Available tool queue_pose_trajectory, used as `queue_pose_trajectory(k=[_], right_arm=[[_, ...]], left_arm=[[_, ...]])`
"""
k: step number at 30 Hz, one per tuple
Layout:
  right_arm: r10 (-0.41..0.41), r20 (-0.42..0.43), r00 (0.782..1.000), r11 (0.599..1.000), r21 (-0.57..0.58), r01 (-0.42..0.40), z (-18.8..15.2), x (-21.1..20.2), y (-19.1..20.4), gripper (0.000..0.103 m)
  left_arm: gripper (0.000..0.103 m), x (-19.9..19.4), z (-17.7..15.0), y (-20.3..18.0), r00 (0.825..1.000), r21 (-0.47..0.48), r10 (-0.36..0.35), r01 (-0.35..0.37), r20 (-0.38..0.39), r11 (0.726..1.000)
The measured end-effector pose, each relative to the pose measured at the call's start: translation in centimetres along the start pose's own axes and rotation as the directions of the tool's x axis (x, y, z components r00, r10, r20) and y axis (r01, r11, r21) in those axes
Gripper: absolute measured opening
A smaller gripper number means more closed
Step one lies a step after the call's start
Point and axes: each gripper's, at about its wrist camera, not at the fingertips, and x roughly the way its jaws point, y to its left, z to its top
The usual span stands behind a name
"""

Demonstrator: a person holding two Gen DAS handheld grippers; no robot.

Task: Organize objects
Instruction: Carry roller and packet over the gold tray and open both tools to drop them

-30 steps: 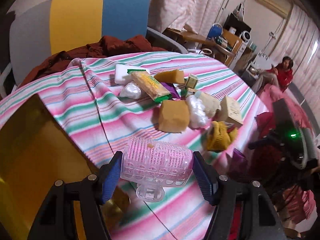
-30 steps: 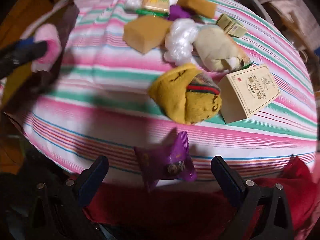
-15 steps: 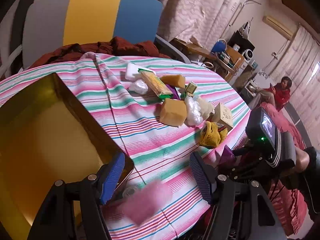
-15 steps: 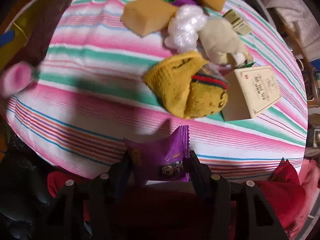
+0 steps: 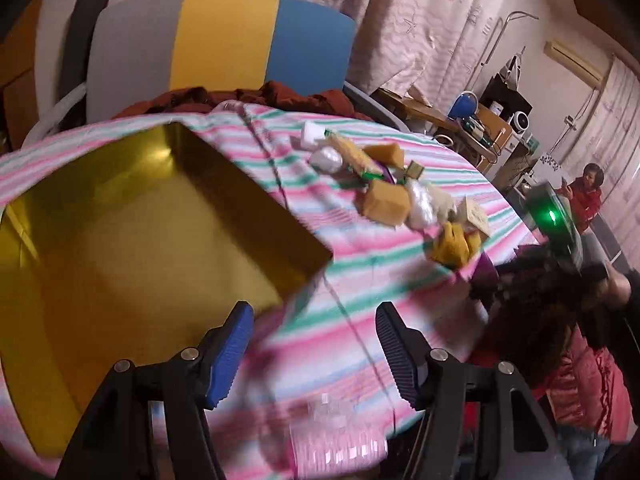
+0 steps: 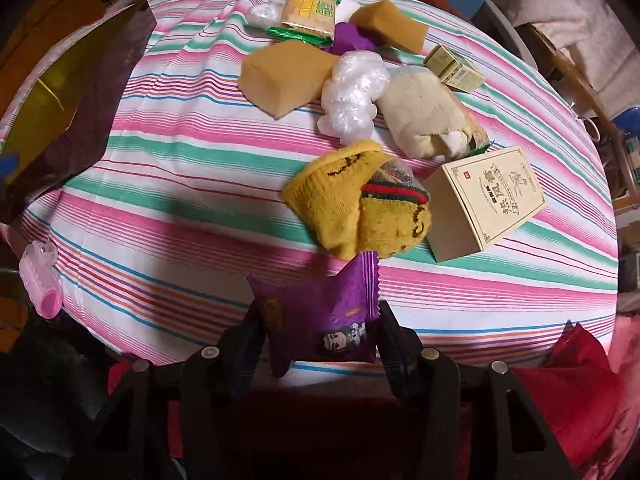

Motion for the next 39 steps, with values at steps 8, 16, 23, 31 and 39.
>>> queue_pose_trajectory(k=[8,16,23,31,39], right_arm=[[0.025,-0.001,1.0,1.0,-0.006,-0.025,0.7,0.6,0.0,0.054],[0.042,0.026,0.999,0.999,0.019,-0.043,-0.3,1.5,0.8,0.054],[0.07,0.069,0.995,0.997,0.015,-0.071,-0.3,0.9,0.3,0.054],[0.159,0.242,0.957,0.987,-0.011,-0.161,-0.3,-5.8,4.4,0.054],[0.365,0.354,0.861,0.926,-0.239,-0.293,6.0,-9.0,16.4,0.055]], left_arm=[[0.088,-1.5,-3.4,-2.8,0.986,0.244,0.072,-0.033,-0.149,0.969],[0.069,2.9,-4.3,-3.2,0.961,0.284,0.099,-0.022,-0.26,0.959],[0.069,0.9,-3.4,-2.5,0.983,0.246,0.039,0.006,-0.177,0.969],[0.069,-4.8,0.2,-0.5,0.998,0.132,0.043,-0.05,0.053,0.99],[0.07,-8.4,3.0,7.4,0.923,-0.157,0.356,-0.333,0.148,0.93]])
